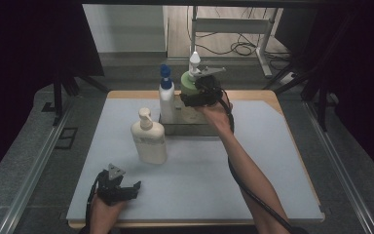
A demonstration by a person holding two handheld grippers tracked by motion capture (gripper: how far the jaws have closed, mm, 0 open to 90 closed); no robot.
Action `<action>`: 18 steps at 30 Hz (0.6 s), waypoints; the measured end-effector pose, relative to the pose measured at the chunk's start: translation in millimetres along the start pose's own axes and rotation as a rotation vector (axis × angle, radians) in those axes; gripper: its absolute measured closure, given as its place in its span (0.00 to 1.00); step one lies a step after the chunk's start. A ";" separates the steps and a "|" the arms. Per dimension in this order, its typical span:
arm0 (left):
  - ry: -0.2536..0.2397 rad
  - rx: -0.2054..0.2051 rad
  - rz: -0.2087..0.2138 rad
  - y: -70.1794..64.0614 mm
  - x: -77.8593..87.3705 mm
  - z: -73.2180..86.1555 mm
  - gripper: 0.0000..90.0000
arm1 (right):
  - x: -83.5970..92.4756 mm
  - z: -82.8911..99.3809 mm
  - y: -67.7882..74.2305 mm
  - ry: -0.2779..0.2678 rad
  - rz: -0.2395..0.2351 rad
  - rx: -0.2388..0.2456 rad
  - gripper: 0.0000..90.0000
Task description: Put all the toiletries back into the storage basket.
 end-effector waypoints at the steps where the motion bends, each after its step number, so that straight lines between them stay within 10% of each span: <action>1: 0.001 0.001 0.000 -0.1 0.0 0.0 0.11 | -1.4 0.1 -0.8 -0.001 0.002 0.001 0.14; 18: 0.002 0.000 0.002 0.0 0.1 0.0 0.11 | -29.4 16.4 -11.5 0.042 0.014 -0.015 0.14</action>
Point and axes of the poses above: each handheld gripper's, and its own axes: x roughly backward along the jaws, z roughly out of its underside, y roughly to its left, the point moved 1 cm from there along -x, roughly forward along the jaws, and after that the axes turned 9 degrees about -y, right-handed, at the moved point
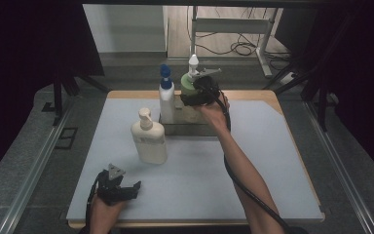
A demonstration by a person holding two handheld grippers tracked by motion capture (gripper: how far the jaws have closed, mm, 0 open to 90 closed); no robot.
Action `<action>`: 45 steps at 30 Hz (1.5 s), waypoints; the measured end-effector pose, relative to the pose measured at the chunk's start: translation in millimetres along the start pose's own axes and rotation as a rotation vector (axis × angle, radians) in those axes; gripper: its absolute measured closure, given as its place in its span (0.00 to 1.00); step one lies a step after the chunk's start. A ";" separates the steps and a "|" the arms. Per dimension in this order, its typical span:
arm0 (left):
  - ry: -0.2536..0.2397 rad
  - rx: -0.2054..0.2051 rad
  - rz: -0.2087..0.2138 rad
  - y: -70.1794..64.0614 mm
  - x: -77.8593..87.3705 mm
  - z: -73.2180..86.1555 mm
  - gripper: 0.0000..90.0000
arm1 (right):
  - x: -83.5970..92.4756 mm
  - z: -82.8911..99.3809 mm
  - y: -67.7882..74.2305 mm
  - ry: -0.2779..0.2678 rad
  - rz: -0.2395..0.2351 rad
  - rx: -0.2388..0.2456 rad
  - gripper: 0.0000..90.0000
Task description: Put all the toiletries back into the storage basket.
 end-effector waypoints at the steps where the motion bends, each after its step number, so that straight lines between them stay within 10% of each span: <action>1: 0.001 0.000 0.000 0.0 0.1 0.0 0.11 | -1.4 1.6 -0.2 0.005 0.000 -0.002 0.14; 45: 0.001 -0.001 0.000 0.0 0.1 0.0 0.11 | -19.4 41.4 3.5 0.117 -0.050 -0.025 0.14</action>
Point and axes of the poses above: each handheld gripper's, and its own axes: x roughly backward along the jaws, z roughly out of its underside, y roughly to its left, the point moved 1 cm from there along -x, roughly forward along the jaws, and after that the axes turned 9 degrees about -y, right-handed, at the moved point
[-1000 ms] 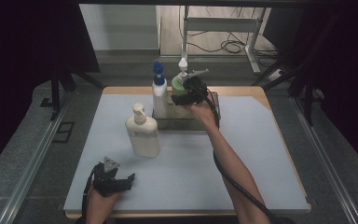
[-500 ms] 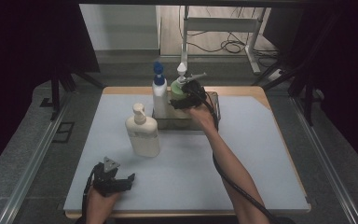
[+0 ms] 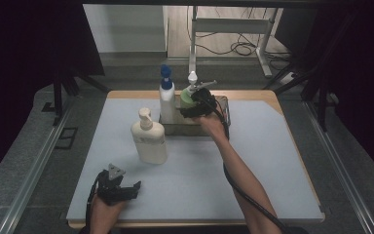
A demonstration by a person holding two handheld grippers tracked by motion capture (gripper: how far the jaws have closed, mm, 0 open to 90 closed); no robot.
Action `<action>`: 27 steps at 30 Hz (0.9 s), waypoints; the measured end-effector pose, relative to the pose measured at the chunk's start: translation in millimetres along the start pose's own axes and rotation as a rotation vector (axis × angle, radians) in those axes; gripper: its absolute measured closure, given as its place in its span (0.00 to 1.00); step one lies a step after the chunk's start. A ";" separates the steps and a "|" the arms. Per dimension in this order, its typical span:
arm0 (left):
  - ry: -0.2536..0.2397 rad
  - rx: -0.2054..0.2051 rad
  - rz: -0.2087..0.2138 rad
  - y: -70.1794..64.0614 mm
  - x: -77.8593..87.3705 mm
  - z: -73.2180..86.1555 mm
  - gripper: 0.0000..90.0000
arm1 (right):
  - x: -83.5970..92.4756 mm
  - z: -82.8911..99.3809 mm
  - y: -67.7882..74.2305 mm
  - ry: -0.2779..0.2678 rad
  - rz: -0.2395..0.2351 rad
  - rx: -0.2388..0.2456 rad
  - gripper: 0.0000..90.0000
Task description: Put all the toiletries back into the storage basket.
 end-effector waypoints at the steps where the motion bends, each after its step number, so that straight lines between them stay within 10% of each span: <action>1: 0.000 0.000 0.000 0.0 0.0 0.0 0.11 | -0.4 -0.3 -0.1 0.002 0.003 -0.003 0.13; 27: -0.001 -0.002 0.000 0.0 -0.1 0.1 0.12 | 18.9 7.0 -6.3 -0.037 -0.045 -0.015 0.05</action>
Point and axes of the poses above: each handheld gripper's, and its own axes: x roughly backward along the jaws, z roughly out of its underside, y roughly to its left, the point moved 1 cm from there along -x, roughly forward along the jaws, and after that the axes turned 9 degrees about -y, right-handed, at the moved point
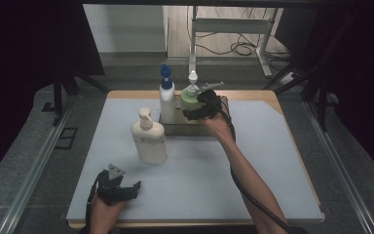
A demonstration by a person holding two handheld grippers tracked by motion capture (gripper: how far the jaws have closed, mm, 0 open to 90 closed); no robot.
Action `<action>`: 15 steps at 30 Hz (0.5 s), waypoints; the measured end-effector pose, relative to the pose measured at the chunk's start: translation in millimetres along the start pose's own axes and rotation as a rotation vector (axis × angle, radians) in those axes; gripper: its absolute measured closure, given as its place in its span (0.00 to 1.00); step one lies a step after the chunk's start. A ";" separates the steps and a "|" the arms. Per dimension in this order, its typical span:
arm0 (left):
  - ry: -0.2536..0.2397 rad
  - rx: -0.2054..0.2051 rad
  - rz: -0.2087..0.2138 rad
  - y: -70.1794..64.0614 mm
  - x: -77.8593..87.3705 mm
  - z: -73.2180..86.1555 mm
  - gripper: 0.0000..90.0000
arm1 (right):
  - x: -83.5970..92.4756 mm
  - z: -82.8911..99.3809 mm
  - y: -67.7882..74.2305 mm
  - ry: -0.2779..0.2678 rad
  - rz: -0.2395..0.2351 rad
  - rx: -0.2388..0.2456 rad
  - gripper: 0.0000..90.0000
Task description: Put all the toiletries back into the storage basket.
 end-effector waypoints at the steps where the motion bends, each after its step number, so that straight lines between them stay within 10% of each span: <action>1: 0.000 0.000 0.000 0.0 0.0 0.0 0.11 | 2.2 1.4 -0.1 0.001 -0.008 -0.004 0.05; 15: 0.000 0.000 0.000 0.0 0.1 0.0 0.11 | 30.0 32.4 -10.5 0.027 -0.030 -0.010 0.34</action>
Point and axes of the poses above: each handheld gripper's, and its own axes: x roughly backward along the jaws, z roughly out of its underside, y roughly to its left, the point moved 1 cm from there along -x, roughly forward along the jaws, and after that the axes turned 9 degrees about -y, right-handed, at the moved point
